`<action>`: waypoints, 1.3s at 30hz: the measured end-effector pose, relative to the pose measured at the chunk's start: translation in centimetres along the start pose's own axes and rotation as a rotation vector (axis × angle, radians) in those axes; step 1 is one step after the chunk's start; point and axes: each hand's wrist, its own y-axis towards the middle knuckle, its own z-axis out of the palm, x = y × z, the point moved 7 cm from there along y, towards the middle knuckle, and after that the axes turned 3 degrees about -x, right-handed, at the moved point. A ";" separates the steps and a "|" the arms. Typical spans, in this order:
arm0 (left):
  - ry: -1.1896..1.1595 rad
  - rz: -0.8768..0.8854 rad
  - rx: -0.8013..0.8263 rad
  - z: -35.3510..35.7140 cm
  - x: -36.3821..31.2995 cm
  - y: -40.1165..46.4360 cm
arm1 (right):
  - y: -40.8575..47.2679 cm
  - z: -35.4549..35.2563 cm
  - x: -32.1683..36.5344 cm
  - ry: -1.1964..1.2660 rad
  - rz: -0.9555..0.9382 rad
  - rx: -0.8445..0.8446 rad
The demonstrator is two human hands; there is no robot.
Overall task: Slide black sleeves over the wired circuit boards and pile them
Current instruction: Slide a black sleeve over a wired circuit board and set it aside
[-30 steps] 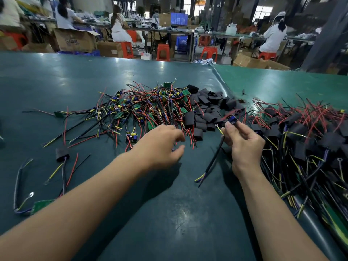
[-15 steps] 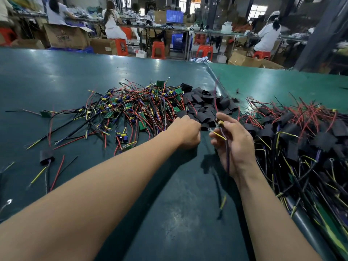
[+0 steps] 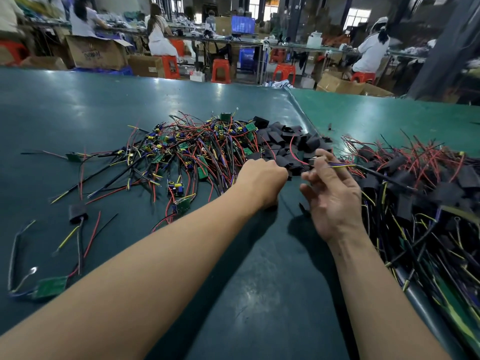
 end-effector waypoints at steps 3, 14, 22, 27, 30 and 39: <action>-0.109 -0.096 -0.108 -0.9 0.7 -0.6 | 0.4 -1.1 0.1 0.006 -0.013 -0.071; -0.707 -0.338 -0.422 -1.0 9.7 -10.1 | 0.0 0.2 -1.7 -0.291 -0.056 -0.002; -0.801 -0.294 -0.532 0.5 10.8 -13.9 | -0.5 0.5 -1.7 -0.559 -0.213 0.042; -0.811 -0.309 -0.507 0.6 10.7 -14.4 | -0.9 0.7 -2.1 -0.735 -0.287 0.055; -0.824 -0.320 -0.505 0.6 10.8 -14.4 | -0.8 0.4 -1.8 -0.791 -0.312 0.022; -0.794 -0.283 -0.576 -0.1 10.6 -14.4 | -1.4 1.1 -1.4 -0.875 -0.399 -0.002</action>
